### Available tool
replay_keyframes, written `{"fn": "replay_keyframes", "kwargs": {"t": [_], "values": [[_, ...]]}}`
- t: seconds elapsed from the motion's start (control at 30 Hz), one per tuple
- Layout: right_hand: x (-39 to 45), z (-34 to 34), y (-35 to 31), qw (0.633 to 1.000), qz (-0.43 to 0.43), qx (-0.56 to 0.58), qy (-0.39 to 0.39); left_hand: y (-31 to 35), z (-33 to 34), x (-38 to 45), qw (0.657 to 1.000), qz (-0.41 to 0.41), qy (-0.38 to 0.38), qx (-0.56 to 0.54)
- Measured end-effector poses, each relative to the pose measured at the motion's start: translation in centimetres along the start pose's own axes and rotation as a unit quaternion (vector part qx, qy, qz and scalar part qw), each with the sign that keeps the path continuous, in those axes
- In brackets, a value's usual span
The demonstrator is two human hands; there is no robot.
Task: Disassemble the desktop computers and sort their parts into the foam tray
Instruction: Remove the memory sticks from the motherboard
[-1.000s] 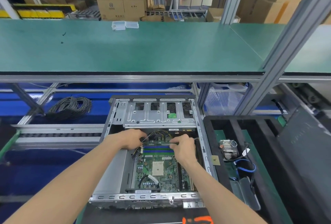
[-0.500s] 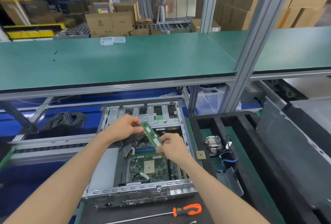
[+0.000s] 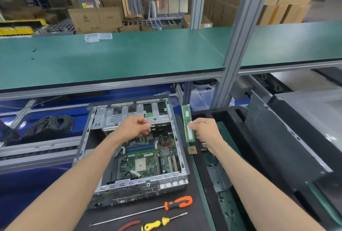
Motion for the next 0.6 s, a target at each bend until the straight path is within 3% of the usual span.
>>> {"fn": "replay_keyframes", "kwargs": {"t": [0.13, 0.27, 0.6], "values": [[-0.7, -3.6, 7.5, 0.99, 0.081, -0.112, 0.007, -2.6, 2.7, -0.1, 0.995, -0.024, -0.048, 0.09], [-2.1, -4.5, 13.8, 0.971, 0.133, -0.196, -0.024, -3.8, 3.8, -0.2, 0.985, -0.028, -0.044, 0.163], [-2.6, -4.7, 16.8, 0.934, 0.158, -0.321, -0.015, -4.9, 4.5, -0.3, 0.977, -0.027, -0.032, 0.207]]}}
Point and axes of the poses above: each hand's wrist, its own x-axis towards the middle knuckle, its own z-axis out of the palm, y = z × x, the point moved 10 cm from there along x, towards the middle knuckle, and after that the axes turned 8 degrees about x, right-handed, at the moved point
